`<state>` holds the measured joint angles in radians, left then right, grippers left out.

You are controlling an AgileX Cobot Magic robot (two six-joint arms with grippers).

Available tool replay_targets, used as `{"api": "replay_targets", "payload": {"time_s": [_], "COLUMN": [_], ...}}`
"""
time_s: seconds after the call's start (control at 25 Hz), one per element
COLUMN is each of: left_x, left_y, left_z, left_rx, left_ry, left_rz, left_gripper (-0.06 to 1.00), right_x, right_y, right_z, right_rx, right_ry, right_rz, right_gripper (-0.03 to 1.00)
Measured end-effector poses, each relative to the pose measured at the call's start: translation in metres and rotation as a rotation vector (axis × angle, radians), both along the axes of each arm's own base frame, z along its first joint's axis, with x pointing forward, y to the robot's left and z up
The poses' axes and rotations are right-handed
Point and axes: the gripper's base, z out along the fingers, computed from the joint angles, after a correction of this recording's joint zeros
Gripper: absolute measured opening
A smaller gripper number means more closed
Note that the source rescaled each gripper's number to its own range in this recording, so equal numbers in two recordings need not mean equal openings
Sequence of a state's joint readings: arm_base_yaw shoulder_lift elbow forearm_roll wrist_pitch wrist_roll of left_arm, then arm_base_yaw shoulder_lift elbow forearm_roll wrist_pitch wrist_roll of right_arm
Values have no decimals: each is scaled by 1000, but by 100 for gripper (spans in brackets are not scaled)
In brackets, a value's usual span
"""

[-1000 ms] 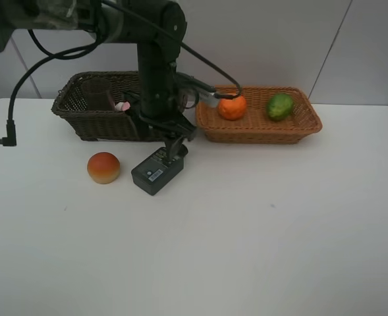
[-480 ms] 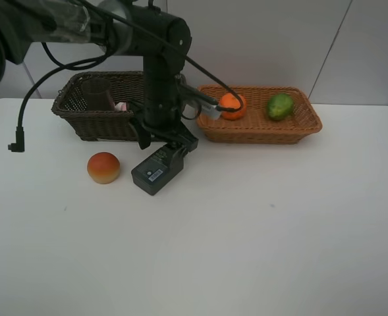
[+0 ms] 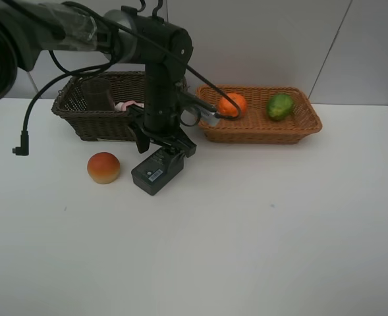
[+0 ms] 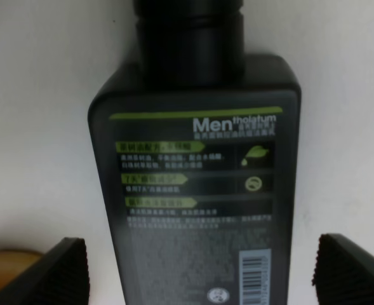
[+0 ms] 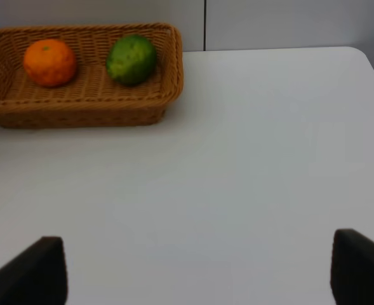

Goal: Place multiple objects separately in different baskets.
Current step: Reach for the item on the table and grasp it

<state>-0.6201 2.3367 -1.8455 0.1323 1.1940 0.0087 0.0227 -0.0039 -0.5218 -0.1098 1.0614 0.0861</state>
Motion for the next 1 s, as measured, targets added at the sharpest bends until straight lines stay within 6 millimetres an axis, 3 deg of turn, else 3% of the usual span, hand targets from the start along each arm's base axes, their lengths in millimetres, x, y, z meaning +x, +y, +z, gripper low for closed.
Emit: {"api": "replay_targets", "payload": {"time_s": [1.0], "left_x": [-1], "left_y": [-4], "left_z": [-16], "left_rx": [19], "left_ry": [8], "left_rz": [-16], "left_gripper": [92], "right_x": [0], "right_y": [0], "right_z": [0], "right_rx": [0], "right_ry": [0], "right_rz": [0], "right_gripper": [79]}}
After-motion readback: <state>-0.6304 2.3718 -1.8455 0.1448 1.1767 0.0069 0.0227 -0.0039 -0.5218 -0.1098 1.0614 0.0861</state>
